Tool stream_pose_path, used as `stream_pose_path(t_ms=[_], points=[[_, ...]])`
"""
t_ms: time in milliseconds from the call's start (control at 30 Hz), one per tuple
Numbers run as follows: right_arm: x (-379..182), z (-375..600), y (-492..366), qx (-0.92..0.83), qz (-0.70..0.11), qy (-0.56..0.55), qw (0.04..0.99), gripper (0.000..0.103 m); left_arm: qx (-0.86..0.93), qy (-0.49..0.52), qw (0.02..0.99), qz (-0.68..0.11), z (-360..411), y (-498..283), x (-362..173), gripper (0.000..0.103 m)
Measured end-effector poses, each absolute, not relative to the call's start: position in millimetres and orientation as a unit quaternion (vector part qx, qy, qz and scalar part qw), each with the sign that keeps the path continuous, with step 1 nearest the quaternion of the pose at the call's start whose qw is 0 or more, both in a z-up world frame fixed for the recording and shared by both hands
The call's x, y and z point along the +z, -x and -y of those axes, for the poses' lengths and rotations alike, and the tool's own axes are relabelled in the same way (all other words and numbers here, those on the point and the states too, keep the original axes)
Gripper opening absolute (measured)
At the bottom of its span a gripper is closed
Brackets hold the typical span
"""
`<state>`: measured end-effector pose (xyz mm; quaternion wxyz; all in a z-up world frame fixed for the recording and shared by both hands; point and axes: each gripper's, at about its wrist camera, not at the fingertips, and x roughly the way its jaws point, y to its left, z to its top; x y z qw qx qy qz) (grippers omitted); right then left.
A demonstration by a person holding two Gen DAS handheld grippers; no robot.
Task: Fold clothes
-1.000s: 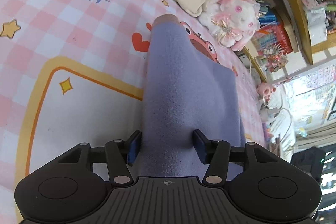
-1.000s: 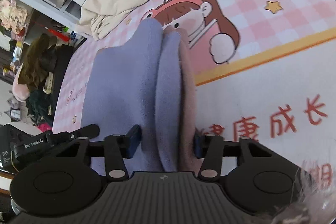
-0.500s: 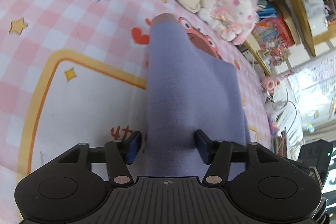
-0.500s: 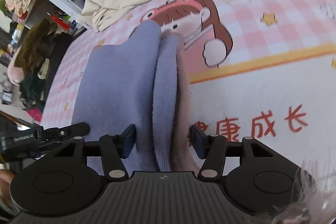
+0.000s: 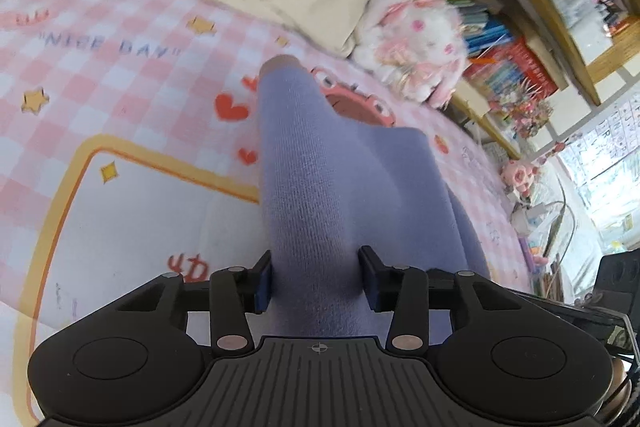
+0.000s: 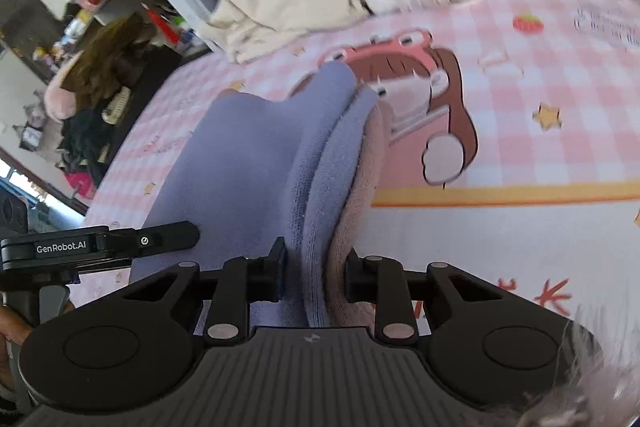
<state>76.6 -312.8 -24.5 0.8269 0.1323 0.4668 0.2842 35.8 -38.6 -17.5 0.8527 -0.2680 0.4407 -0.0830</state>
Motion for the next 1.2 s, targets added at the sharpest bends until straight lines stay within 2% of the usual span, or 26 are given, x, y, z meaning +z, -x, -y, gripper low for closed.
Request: stream_pose_path(t_ms=[433, 1200], points=[[3, 314, -100, 0.328, -0.44, -0.124, 0.826, 0.024, -0.067, 0.279, 0.867, -0.409, 36, -44, 13, 0.042], [7, 193, -133, 0.236, -0.424, -0.132, 0.864, 0.024, -0.162, 0.274, 0.848, -0.424, -85, -132, -2, 0.042]])
